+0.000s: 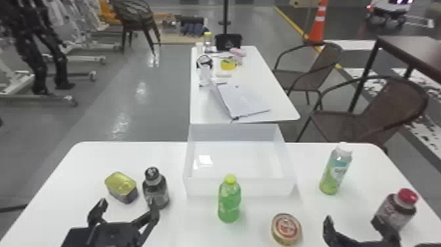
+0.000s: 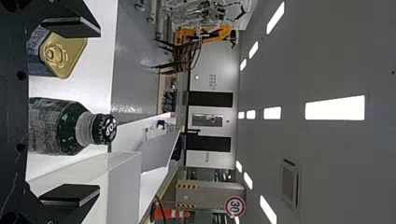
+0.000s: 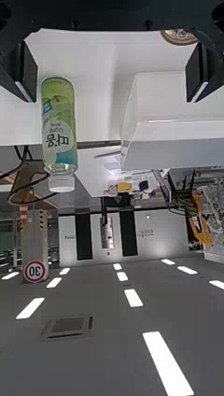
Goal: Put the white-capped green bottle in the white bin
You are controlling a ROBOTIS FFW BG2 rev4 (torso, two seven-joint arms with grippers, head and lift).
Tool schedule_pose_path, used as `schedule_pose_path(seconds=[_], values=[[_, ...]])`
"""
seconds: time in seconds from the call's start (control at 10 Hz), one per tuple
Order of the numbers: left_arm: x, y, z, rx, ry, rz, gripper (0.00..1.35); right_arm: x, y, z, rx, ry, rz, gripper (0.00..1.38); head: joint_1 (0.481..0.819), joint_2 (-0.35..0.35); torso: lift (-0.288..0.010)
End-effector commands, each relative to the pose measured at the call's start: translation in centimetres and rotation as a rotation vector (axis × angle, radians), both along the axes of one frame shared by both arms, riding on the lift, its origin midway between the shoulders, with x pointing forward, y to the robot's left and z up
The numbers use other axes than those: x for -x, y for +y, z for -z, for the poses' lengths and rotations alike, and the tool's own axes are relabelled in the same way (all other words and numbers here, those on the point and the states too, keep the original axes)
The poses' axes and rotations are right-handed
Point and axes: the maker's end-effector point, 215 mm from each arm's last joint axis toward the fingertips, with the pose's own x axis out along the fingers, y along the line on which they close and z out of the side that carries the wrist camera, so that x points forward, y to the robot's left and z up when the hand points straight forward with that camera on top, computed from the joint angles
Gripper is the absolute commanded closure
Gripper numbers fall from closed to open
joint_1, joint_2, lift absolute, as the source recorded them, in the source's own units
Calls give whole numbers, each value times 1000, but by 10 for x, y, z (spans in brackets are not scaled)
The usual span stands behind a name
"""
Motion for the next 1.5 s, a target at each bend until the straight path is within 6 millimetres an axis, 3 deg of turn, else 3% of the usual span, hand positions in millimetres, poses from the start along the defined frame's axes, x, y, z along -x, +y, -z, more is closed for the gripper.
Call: schedule_pose_path(seconds=[0.0, 0.5, 0.7, 1.4], values=[[-2, -9, 0, 11, 1, 13, 125, -2, 4, -1, 1, -4, -13, 102, 549, 0, -100], [-2, -10, 2, 16, 6, 15, 125, -4, 4, 0, -2, -3, -13, 102, 549, 0, -100], [-2, -9, 2, 20, 6, 13, 125, -7, 1, 9, -23, 12, -6, 102, 549, 0, -100], [1, -3, 5, 47, -4, 1, 125, -56, -22, 48, -40, 63, 22, 102, 549, 0, -100]])
